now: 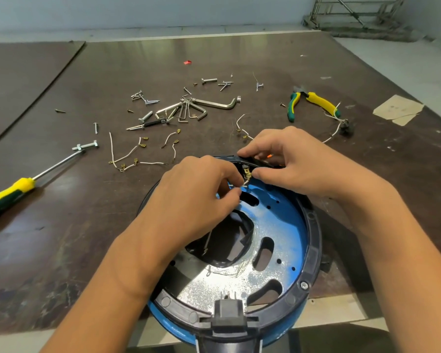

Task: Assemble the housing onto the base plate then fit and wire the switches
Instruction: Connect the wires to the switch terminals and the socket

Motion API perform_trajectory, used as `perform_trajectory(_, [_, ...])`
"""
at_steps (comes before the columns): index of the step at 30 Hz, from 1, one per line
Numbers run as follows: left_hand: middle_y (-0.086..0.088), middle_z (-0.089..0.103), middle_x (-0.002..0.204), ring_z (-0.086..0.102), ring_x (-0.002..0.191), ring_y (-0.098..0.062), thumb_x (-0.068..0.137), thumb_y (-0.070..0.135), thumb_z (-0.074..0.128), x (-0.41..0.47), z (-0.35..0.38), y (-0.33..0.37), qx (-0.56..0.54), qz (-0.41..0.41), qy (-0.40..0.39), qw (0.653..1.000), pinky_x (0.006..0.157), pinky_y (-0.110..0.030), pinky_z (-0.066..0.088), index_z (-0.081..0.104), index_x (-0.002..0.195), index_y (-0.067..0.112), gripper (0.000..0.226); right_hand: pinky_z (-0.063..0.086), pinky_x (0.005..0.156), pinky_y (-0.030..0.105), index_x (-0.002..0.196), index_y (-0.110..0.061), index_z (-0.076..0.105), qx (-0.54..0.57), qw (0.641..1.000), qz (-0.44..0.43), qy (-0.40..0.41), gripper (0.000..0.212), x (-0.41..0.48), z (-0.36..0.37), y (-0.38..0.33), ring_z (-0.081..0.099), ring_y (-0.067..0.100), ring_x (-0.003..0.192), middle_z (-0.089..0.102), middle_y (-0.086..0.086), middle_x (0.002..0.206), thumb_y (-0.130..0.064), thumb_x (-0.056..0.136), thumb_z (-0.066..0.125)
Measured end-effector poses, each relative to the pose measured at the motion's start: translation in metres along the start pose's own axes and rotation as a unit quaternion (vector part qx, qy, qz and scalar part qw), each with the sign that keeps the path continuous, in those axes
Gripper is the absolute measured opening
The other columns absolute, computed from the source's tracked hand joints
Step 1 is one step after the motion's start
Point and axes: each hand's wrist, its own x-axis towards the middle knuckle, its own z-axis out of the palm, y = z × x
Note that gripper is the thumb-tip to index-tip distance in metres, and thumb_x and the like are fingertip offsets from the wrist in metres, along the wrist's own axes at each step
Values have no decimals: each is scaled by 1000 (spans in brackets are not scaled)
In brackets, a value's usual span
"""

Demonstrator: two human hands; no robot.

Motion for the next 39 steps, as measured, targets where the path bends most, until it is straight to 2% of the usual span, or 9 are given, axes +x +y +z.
perform_trajectory(5, [18,66,71,57,67,-3,89,36,63,0,-1,0,-6,2,5,1000,63,-29,51,73,100,37,16,55,88,31,119,-22,72,-23,1000,-8,18,32,2,1,-1,63,9,96,65,-6,105,-15,88,73])
perform_trajectory(11, [18,66,69,58,66,-4,87,34,64,0,-1,0,-12,3,7,1000,62,-28,50,74,100,35,16,54,85,26,117,-23,72,-39,999,-4,30,30,1,1,-4,63,8,95,67,-7,104,-18,87,74])
perform_trajectory(15, [16,67,70,59,66,-5,86,33,64,0,-2,0,-14,0,10,1000,63,-30,52,75,99,35,16,50,82,18,117,-25,71,-52,998,2,33,29,1,2,-4,62,7,96,68,-6,106,-23,88,74])
perform_trajectory(21, [16,66,66,60,67,-4,83,33,65,0,-3,0,-2,-13,10,1000,62,-31,53,75,94,34,15,55,88,30,119,-22,70,-12,1000,12,3,33,0,-1,-2,65,10,99,69,-6,105,-11,88,71])
perform_trajectory(24, [16,64,62,60,64,-4,77,35,65,-1,-4,-2,6,-34,17,999,60,-29,53,75,87,34,14,54,84,24,117,-25,71,-56,998,6,19,33,2,2,-3,65,9,96,70,-7,104,-15,86,73])
perform_trajectory(27, [17,60,58,57,61,-4,68,43,54,-1,-4,-1,4,-46,15,999,57,-26,50,73,80,34,24,50,81,19,119,-26,71,-91,995,1,28,36,2,2,-5,63,7,95,71,-6,105,-23,84,79])
perform_trajectory(30, [17,59,57,55,60,-3,66,43,52,-1,-4,-2,5,-49,13,999,55,-24,45,71,76,35,23,50,83,21,122,-25,70,-94,995,-2,18,41,2,0,-7,63,8,99,71,-5,109,-28,83,80])
perform_trajectory(34, [17,59,56,55,59,-3,67,43,53,0,-3,-3,11,-48,13,999,54,-23,43,71,76,35,22,41,72,2,124,-21,69,-92,995,3,28,42,3,3,-5,63,6,96,73,-2,110,-31,84,78])
perform_trajectory(39, [17,59,56,55,58,-3,68,42,56,0,-2,-2,11,-45,7,999,53,-23,42,71,76,34,19,41,67,5,113,-20,73,-90,995,0,52,34,3,6,-3,62,6,84,73,-3,96,-32,82,80])
